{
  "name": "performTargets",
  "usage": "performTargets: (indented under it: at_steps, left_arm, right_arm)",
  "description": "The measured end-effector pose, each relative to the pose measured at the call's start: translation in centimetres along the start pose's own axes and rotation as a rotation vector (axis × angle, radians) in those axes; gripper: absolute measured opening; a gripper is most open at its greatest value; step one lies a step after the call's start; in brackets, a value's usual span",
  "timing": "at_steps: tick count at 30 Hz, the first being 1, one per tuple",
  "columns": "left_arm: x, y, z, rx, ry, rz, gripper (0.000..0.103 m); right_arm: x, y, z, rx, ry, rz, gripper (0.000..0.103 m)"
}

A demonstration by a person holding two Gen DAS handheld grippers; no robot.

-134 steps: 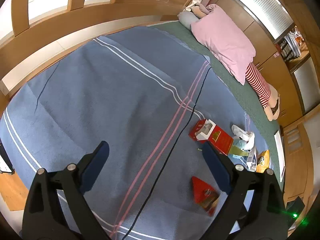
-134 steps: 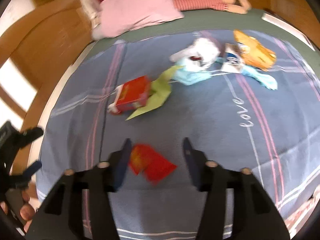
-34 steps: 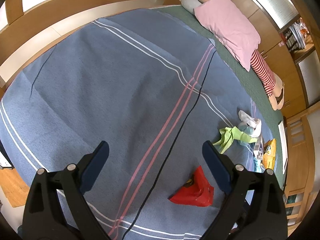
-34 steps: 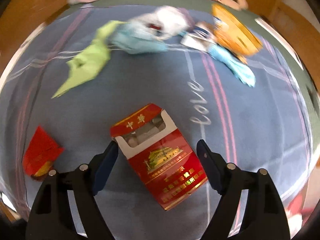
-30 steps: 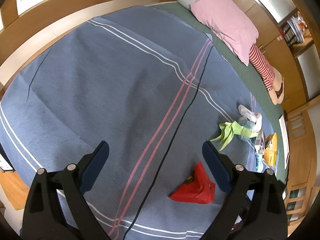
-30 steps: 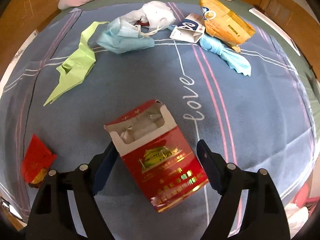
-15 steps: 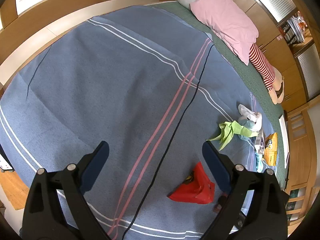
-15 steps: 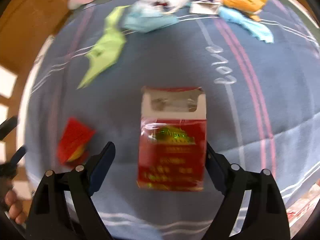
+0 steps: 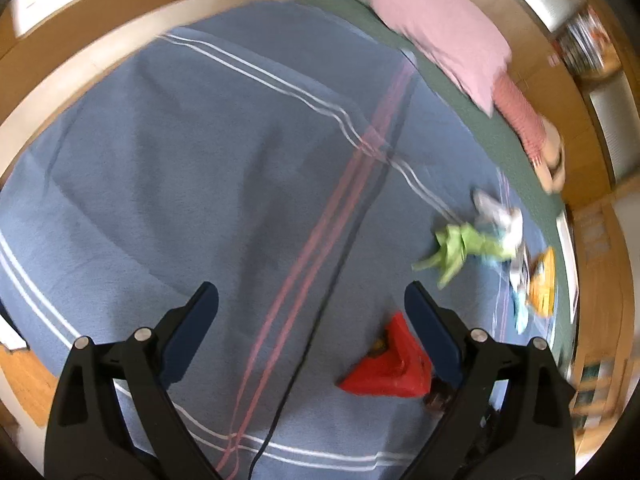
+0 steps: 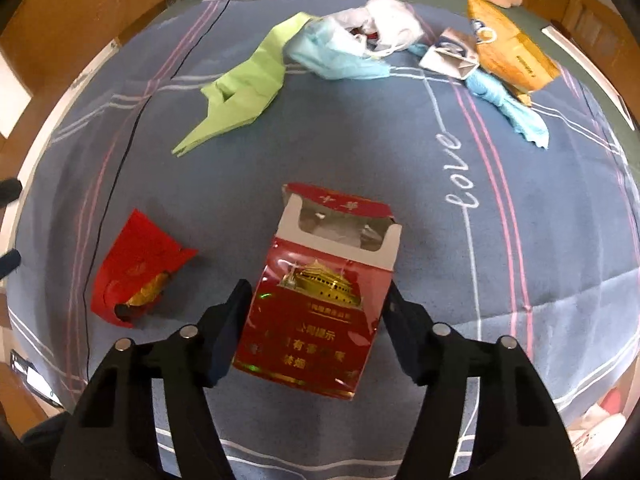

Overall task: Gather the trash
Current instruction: 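Grasp the red wrapper with the left tool while the right tool lifts the cigarette box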

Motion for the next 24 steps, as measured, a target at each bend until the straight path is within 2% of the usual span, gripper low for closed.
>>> performTargets:
  at_steps: [2, 8, 12, 15, 17, 18, 20, 22, 24]
  left_arm:
    - [-0.8, -0.5, -1.8, -0.126, -0.029, 0.066, 0.094]
    - [-2.0, -3.3, -6.3, -0.405, -0.098, 0.168, 0.094]
    - [-3.0, -5.3, -8.4, -0.55, -0.034, 0.174, 0.094]
    - [-4.2, -5.5, -8.9, -0.574, 0.011, 0.163, 0.092]
    - [-4.8, -5.6, -9.1, -0.583, 0.004, 0.172, 0.073]
    - [-5.2, -5.8, -9.4, -0.593, -0.009, 0.184, 0.059]
    - [-5.6, -6.3, -9.9, -0.616, -0.012, 0.18, 0.047]
    - [-5.0, -6.6, -10.6, -0.653, -0.004, 0.127, 0.044]
    - [-3.6, -6.7, -11.3, -0.672, -0.033, 0.059, 0.042]
  right_arm:
    - [1.4, -0.4, -0.8, -0.04, -0.02, -0.036, 0.062]
    - [6.1, -1.6, -3.3, -0.146, 0.036, -0.121, 0.062]
    - [7.8, -2.6, -4.5, -0.173, 0.046, -0.141, 0.062]
    - [8.2, -3.0, -4.6, -0.166, 0.048, -0.141, 0.062]
    - [7.7, -3.1, -4.7, -0.172, 0.051, -0.133, 0.062]
    - [7.7, -3.2, -4.6, -0.174, 0.054, -0.13, 0.062]
    - [7.9, -3.4, -4.9, -0.179, 0.056, -0.131, 0.062]
    - [8.4, -3.5, -5.3, -0.18, 0.049, -0.146, 0.061]
    - [9.1, -3.7, -5.6, -0.178, 0.036, -0.169, 0.061]
Point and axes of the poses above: each gripper's, at about its wrist camera, not at the fingertips, and x roughly against the way its jaws point, z to its left, y to its top, the point moved 1 cm from there along -x, roughly the way its jaws point, and after that the axes turned 5 degrees about -x, right-handed, at the moved point
